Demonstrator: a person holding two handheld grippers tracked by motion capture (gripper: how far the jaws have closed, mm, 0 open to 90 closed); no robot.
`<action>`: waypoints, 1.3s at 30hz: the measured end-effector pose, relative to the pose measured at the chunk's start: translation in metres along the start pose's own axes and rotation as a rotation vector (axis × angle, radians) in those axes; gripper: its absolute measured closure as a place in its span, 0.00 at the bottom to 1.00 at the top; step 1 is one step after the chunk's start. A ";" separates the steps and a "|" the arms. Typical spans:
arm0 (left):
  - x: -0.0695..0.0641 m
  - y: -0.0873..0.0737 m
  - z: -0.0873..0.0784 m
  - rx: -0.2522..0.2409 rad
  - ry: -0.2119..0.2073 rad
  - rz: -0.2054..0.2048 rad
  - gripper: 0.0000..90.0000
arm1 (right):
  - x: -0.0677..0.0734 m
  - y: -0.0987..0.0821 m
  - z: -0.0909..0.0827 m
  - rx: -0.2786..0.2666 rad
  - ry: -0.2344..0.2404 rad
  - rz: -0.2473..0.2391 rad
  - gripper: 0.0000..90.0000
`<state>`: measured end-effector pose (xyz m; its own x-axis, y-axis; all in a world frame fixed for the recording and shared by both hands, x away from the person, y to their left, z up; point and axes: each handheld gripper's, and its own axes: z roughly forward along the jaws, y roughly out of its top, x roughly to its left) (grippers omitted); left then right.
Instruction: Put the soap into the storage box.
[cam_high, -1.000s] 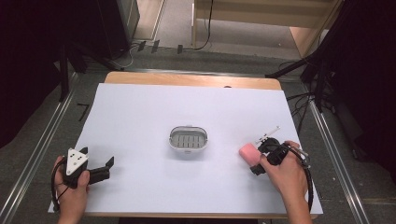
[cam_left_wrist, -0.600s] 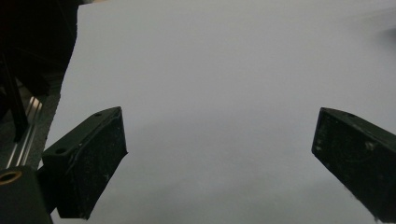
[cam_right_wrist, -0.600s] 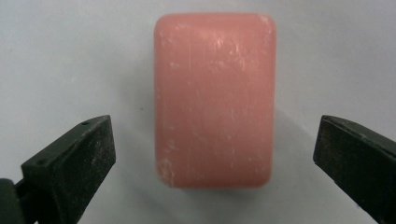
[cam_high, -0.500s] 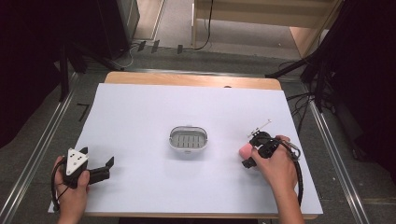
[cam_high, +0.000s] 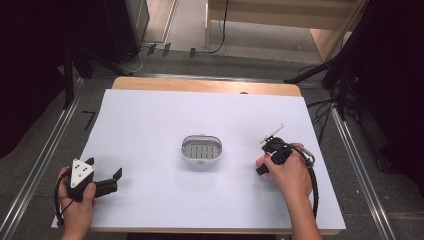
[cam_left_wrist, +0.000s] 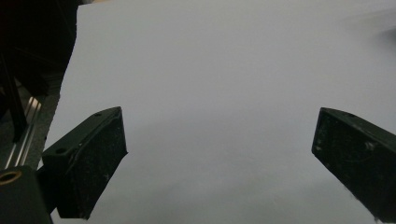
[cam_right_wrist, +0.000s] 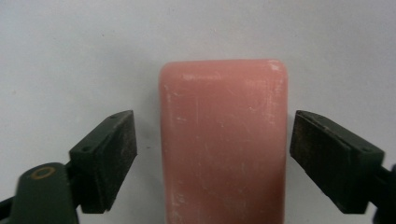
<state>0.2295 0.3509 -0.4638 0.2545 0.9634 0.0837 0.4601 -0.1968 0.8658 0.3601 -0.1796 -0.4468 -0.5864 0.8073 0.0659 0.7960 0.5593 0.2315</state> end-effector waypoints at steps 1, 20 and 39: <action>0.000 0.000 0.000 -0.001 0.000 -0.001 0.04 | -0.001 0.000 0.000 0.003 0.000 0.001 0.22; 0.000 0.000 0.000 0.000 0.000 0.000 0.04 | -0.008 -0.002 0.000 -0.006 0.025 0.017 0.43; 0.000 0.000 0.000 0.000 0.001 -0.001 0.04 | 0.011 0.018 -0.025 -0.089 0.057 -0.181 0.43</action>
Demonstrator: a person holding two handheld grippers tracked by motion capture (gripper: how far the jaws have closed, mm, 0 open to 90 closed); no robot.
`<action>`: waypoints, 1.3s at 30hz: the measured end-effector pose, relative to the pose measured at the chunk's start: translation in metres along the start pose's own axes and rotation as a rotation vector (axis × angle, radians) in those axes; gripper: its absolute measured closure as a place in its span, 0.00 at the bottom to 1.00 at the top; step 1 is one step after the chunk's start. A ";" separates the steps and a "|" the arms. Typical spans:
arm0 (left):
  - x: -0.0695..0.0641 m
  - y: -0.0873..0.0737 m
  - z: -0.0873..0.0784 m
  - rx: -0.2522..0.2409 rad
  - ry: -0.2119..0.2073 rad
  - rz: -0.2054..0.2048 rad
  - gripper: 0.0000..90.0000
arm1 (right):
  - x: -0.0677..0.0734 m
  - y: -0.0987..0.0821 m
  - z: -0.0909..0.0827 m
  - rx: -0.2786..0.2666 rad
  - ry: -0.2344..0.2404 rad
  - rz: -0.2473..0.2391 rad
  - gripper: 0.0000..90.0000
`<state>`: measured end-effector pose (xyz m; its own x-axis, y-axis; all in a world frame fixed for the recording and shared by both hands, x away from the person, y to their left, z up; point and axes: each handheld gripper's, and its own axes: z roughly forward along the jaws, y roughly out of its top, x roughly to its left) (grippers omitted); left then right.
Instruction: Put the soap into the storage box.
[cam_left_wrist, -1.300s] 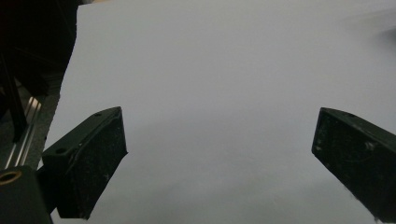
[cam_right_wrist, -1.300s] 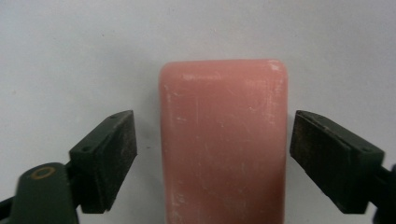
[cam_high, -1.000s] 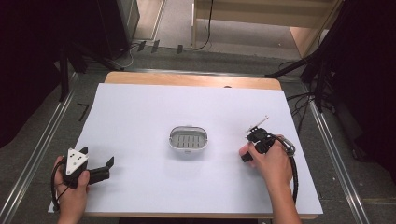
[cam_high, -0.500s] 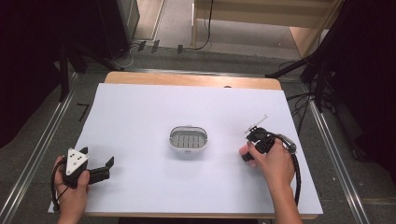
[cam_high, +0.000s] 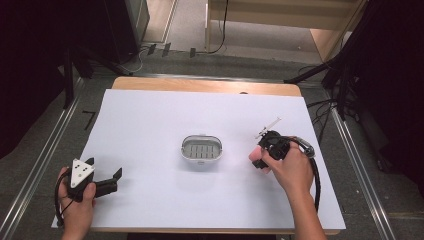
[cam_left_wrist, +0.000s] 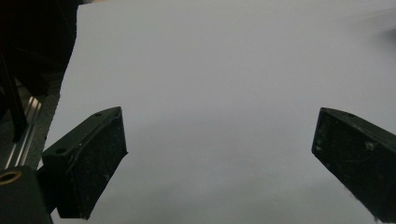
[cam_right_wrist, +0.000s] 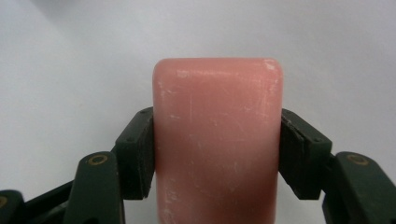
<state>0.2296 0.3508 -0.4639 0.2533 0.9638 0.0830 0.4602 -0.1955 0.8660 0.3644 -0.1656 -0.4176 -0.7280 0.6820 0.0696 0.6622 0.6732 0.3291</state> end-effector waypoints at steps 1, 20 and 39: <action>0.000 0.000 0.000 0.000 0.000 0.000 0.04 | 0.001 0.002 -0.001 0.000 0.001 -0.009 0.43; 0.000 0.000 0.000 0.000 0.000 0.002 0.04 | 0.029 0.048 -0.018 0.002 0.025 -0.207 0.43; 0.000 0.000 0.000 -0.006 0.000 0.002 0.04 | 0.065 0.093 -0.015 -0.011 0.096 -0.397 0.43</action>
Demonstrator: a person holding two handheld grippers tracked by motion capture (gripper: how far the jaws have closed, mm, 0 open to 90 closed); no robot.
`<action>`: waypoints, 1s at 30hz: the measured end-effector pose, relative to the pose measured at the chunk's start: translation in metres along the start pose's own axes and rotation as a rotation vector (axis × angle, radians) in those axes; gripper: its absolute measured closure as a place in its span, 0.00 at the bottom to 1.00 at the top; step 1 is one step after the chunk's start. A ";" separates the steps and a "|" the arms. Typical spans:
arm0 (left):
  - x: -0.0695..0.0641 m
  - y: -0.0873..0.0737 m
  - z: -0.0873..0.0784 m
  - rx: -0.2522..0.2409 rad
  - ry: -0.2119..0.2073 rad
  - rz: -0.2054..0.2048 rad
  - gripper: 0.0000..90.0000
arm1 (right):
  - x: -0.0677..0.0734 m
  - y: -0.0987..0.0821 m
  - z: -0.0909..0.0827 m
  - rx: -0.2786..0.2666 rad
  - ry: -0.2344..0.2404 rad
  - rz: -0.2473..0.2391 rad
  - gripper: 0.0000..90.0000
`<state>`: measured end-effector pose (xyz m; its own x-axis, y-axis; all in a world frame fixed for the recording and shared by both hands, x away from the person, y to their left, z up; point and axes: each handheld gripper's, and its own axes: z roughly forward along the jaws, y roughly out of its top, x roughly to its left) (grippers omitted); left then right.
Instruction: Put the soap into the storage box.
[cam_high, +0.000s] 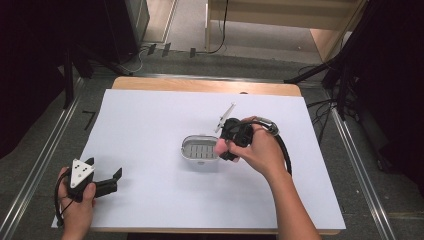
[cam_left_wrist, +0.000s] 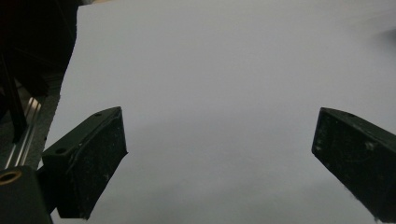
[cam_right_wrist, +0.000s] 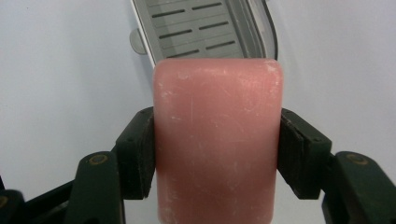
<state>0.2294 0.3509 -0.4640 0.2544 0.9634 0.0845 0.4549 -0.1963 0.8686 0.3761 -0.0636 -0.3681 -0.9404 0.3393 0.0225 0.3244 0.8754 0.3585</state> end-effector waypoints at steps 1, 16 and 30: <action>0.000 0.000 0.000 0.000 0.000 0.000 0.04 | 0.000 0.002 0.001 0.007 -0.004 -0.012 0.43; 0.000 0.000 0.000 -0.001 -0.002 -0.001 0.04 | 0.003 0.034 0.013 0.024 0.010 -0.104 0.43; 0.001 0.000 0.000 -0.001 -0.004 -0.010 0.04 | 0.005 0.056 0.026 0.053 0.029 -0.168 0.43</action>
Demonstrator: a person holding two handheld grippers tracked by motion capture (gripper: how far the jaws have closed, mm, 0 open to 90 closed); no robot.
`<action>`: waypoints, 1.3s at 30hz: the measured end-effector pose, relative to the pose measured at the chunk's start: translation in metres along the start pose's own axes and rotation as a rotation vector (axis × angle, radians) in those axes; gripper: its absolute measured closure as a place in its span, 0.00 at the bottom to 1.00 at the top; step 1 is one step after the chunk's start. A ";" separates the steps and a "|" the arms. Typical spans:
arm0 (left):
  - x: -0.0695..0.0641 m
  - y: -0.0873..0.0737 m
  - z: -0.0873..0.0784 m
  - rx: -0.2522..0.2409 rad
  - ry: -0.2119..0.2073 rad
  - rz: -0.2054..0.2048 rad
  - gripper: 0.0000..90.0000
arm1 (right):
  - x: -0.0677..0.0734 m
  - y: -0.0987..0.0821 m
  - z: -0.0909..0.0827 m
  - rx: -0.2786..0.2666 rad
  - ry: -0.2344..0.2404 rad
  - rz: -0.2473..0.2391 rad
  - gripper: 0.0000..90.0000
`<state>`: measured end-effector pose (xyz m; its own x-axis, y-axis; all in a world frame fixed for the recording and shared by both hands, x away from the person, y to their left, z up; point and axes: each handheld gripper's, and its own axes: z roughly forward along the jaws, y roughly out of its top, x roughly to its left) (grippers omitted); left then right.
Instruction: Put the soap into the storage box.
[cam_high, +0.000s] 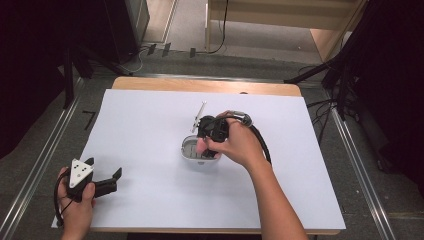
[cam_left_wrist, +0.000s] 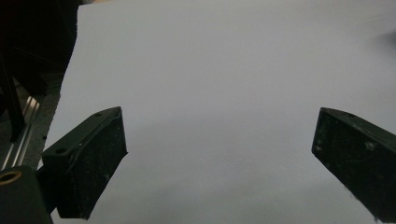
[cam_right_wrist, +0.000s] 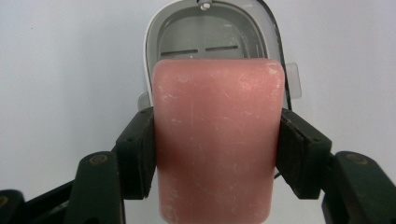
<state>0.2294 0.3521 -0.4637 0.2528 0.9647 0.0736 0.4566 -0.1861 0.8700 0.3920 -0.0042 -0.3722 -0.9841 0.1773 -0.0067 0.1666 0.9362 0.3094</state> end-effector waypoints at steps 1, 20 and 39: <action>0.000 0.000 0.000 0.000 0.000 -0.001 0.04 | -0.001 0.003 0.001 0.000 0.006 -0.006 0.43; 0.000 0.000 0.000 0.002 0.002 -0.008 0.04 | -0.002 0.022 0.013 0.024 0.015 -0.112 0.43; 0.001 0.000 0.000 0.002 0.001 -0.007 0.04 | -0.006 0.022 0.017 0.060 0.010 -0.120 0.43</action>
<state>0.2295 0.3526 -0.4636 0.2485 0.9663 0.0679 0.4599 -0.1794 0.8697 0.4028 0.0206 -0.3818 -0.9977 0.0603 -0.0308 0.0507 0.9671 0.2492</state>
